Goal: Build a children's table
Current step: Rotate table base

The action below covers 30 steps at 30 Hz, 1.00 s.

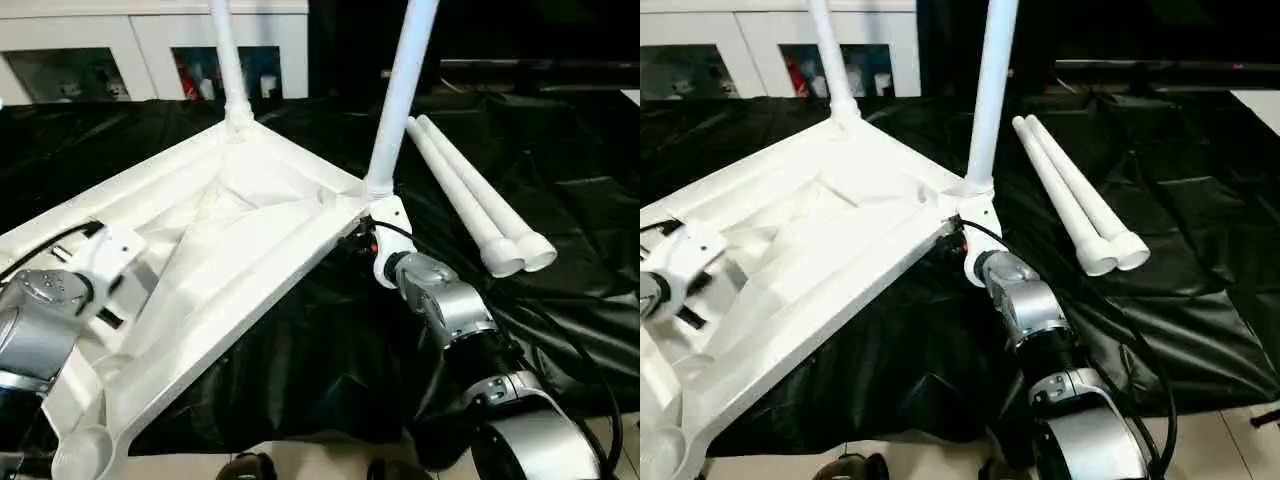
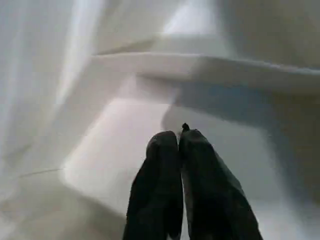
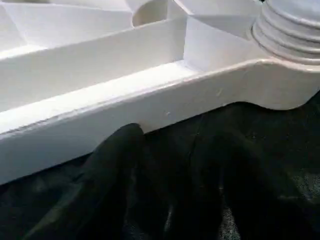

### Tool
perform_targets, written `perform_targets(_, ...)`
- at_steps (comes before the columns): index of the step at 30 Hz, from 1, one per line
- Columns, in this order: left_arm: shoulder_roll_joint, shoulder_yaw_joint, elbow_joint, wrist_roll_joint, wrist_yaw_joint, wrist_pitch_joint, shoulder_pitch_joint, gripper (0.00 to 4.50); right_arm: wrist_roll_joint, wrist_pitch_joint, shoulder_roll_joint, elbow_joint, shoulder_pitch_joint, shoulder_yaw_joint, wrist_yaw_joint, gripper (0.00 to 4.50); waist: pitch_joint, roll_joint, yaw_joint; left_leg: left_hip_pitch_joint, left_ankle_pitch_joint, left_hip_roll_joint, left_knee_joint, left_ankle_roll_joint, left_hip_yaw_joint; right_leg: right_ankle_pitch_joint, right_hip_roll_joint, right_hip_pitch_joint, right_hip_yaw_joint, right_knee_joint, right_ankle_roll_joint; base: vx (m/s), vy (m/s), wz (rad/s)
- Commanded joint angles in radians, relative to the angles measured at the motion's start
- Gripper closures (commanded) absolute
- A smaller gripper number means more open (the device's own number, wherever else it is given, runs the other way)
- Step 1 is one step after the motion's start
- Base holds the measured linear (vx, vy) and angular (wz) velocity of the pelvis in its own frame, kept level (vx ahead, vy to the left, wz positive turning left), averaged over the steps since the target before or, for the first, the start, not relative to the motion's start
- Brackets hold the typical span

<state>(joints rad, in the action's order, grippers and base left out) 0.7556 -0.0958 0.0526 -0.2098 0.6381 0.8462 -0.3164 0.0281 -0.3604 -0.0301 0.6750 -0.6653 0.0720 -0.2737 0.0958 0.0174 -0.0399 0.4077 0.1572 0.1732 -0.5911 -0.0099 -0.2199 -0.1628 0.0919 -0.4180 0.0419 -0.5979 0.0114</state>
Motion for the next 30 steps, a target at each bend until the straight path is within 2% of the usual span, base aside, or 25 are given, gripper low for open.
perform_targets(1,0.020,-0.032,-0.053,0.046,0.093,-0.001,0.012,4.50,0.000,0.007,0.000,0.022,-0.016,0.004,-0.025,2.19,-0.077,0.013,0.000,-0.048,0.315,0.049,0.084,-0.063,0.041,-0.243,0.047,0.024,-0.037,0.060,0.186,0.000,0.000,0.00)
perform_targets(3,0.017,-0.043,-0.083,0.081,0.144,0.003,0.013,4.50,-0.001,0.009,0.001,0.033,-0.016,0.010,-0.037,2.24,-0.076,0.013,-0.001,-0.051,0.314,0.051,0.084,-0.061,0.041,-0.248,0.049,0.023,-0.038,0.061,0.187,0.000,0.000,0.00)
perform_targets(5,0.015,-0.058,-0.122,0.124,0.201,0.009,0.008,4.50,0.002,0.011,0.007,0.044,-0.019,0.015,-0.053,2.45,-0.077,0.011,0.001,-0.046,0.303,0.050,0.084,-0.058,0.040,-0.233,0.046,0.025,-0.038,0.059,0.190,0.000,0.000,0.00)
perform_targets(8,0.013,-0.086,-0.177,0.188,0.280,0.034,-0.010,4.50,0.003,0.016,0.014,0.062,-0.026,0.023,-0.075,2.62,-0.078,0.014,-0.001,-0.051,0.295,0.050,0.083,-0.061,0.039,-0.235,0.048,0.025,-0.038,0.056,0.194,0.000,0.000,0.00)
perform_targets(9,0.007,-0.092,-0.197,0.222,0.316,0.038,-0.017,4.50,0.003,0.019,0.016,0.069,-0.030,0.027,-0.085,2.76,-0.077,0.010,0.001,-0.049,0.288,0.049,0.083,-0.060,0.038,-0.228,0.046,0.027,-0.038,0.056,0.195,0.000,0.000,0.00)
perform_targets(11,0.002,-0.100,-0.218,0.269,0.377,0.005,-0.021,4.50,0.004,0.026,0.020,0.078,-0.035,0.029,-0.090,2.90,-0.078,0.011,0.001,-0.048,0.283,0.048,0.082,-0.059,0.037,-0.228,0.047,0.027,-0.038,0.056,0.198,0.000,0.000,0.00)
perform_targets(14,-0.018,-0.108,-0.222,0.319,0.442,-0.037,-0.038,4.50,0.001,0.036,0.025,0.090,-0.045,0.034,-0.104,3.11,-0.080,0.006,0.005,-0.044,0.258,0.047,0.080,-0.052,0.036,-0.211,0.048,0.033,-0.038,0.053,0.205,0.000,0.000,0.00)
perform_targets(19,-0.090,-0.129,-0.171,0.356,0.479,-0.052,-0.106,4.50,0.002,0.043,0.035,0.089,-0.049,0.044,-0.135,3.69,-0.080,0.005,0.005,-0.046,0.241,0.047,0.076,-0.043,0.033,-0.197,0.048,0.035,-0.039,0.052,0.212,0.000,0.000,0.00)
perform_targets(22,-0.130,-0.149,-0.098,0.343,0.464,-0.103,-0.149,4.50,0.002,0.050,0.037,0.093,-0.053,0.046,-0.138,3.97,-0.079,0.003,0.007,-0.044,0.247,0.047,0.077,-0.042,0.034,-0.212,0.047,0.035,-0.039,0.054,0.206,0.000,0.000,0.00)
perform_targets(24,-0.167,-0.160,-0.005,0.312,0.425,-0.160,-0.195,4.50,0.001,0.056,0.037,0.097,-0.057,0.045,-0.137,4.04,-0.083,0.007,0.006,-0.048,0.255,0.047,0.076,-0.047,0.034,-0.221,0.048,0.036,-0.040,0.055,0.203,0.000,0.000,0.00)
perform_targets(25,-0.187,-0.163,0.049,0.291,0.397,-0.192,-0.222,4.50,0.000,0.058,0.036,0.097,-0.058,0.044,-0.137,4.15,-0.080,0.005,0.007,-0.048,0.266,0.046,0.077,-0.048,0.034,-0.232,0.046,0.034,-0.040,0.058,0.198,0.000,0.000,0.00)
perform_targets(26,-0.221,-0.162,0.148,0.252,0.332,-0.252,-0.268,4.50,-0.003,0.059,0.031,0.092,-0.059,0.042,-0.135,4.27,-0.080,0.005,0.007,-0.049,0.274,0.045,0.077,-0.050,0.033,-0.242,0.045,0.033,-0.040,0.061,0.194,0.000,0.000,0.00)
perform_targets(27,-0.225,-0.161,0.162,0.247,0.321,-0.259,-0.275,4.50,-0.003,0.059,0.030,0.090,-0.058,0.041,-0.134,4.35,-0.080,0.007,0.003,-0.057,0.306,0.045,0.075,-0.058,0.031,-0.272,0.046,0.027,-0.041,0.066,0.185,0.000,0.000,0.00)
perform_targets(28,-0.236,-0.159,0.206,0.229,0.289,-0.278,-0.296,4.50,-0.003,0.060,0.027,0.085,-0.057,0.038,-0.128,4.46,-0.078,0.004,0.005,-0.052,0.323,0.046,0.079,-0.064,0.036,-0.293,0.046,0.032,-0.041,0.066,0.176,0.000,0.000,0.00)
perform_targets(29,-0.252,-0.152,0.278,0.208,0.237,-0.307,-0.331,4.50,-0.002,0.060,0.019,0.075,-0.056,0.032,-0.126,4.46,-0.079,0.006,0.005,-0.050,0.329,0.048,0.081,-0.069,0.040,-0.300,0.049,0.035,-0.040,0.063,0.173,0.000,0.000,0.00)
perform_targets(30,-0.255,-0.152,0.294,0.202,0.226,-0.315,-0.338,4.50,-0.002,0.060,0.017,0.073,-0.056,0.031,-0.125,4.46,-0.080,0.002,0.008,-0.048,0.339,0.046,0.081,-0.071,0.040,-0.321,0.048,0.035,-0.039,0.066,0.162,0.000,0.000,0.00)
